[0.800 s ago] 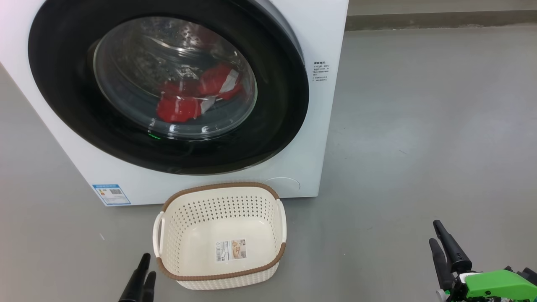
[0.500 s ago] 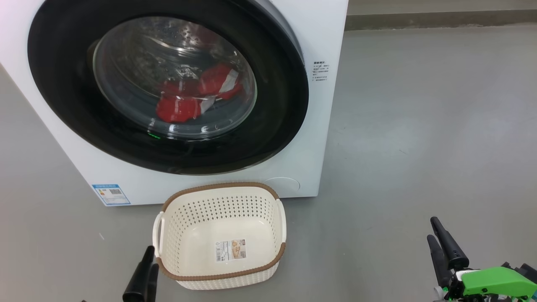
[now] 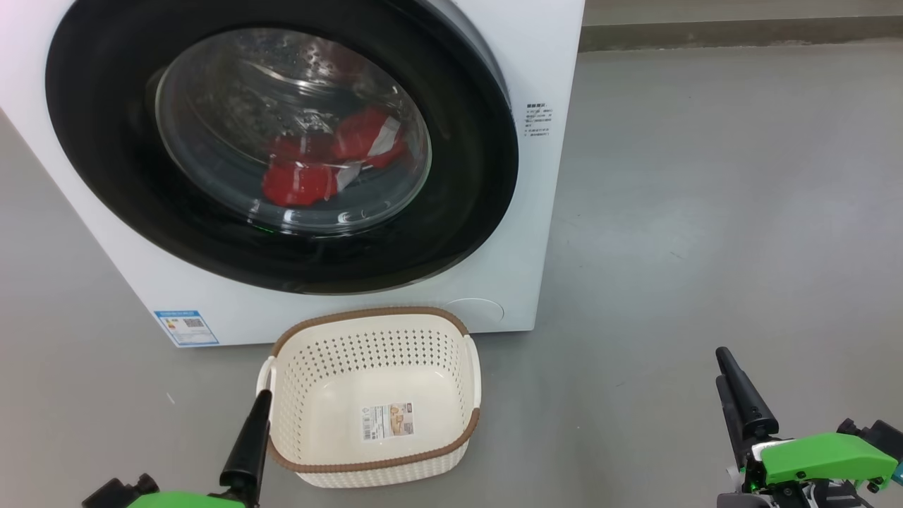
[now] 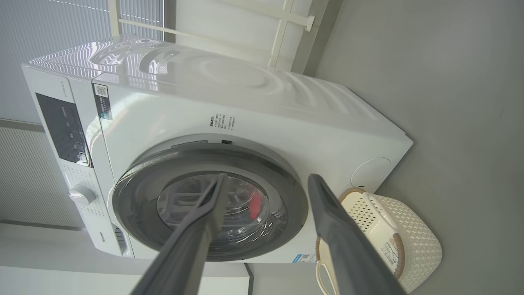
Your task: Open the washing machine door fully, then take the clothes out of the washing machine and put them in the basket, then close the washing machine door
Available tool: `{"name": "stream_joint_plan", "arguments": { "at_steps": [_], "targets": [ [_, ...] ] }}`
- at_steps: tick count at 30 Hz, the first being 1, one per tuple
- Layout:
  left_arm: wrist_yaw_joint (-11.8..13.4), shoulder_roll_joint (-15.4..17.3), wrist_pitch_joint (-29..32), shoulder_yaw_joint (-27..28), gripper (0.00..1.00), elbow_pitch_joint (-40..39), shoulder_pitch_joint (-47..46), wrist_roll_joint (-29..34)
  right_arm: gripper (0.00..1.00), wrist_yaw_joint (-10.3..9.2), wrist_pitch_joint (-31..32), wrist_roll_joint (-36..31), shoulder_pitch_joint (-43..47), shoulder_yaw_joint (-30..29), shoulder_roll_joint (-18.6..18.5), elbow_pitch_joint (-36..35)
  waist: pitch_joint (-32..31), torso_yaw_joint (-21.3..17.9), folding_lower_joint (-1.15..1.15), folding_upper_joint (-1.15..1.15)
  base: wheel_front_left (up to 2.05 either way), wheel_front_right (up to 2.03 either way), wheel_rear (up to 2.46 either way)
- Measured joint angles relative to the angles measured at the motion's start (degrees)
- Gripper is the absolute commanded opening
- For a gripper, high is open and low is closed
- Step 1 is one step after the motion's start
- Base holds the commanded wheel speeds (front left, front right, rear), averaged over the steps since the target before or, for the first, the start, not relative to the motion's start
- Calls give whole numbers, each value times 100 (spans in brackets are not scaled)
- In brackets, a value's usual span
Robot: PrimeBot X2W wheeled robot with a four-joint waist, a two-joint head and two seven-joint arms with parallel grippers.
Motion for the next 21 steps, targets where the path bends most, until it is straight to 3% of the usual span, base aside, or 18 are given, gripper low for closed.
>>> {"name": "stream_joint_plan", "arguments": {
  "at_steps": [21],
  "targets": [
    [94,3,-350,-179,100,-275,-139,1564,100,0,-152,-1544,-91,11,2,-245,-22,-12,0,0,0,0,0]
  ]
}}
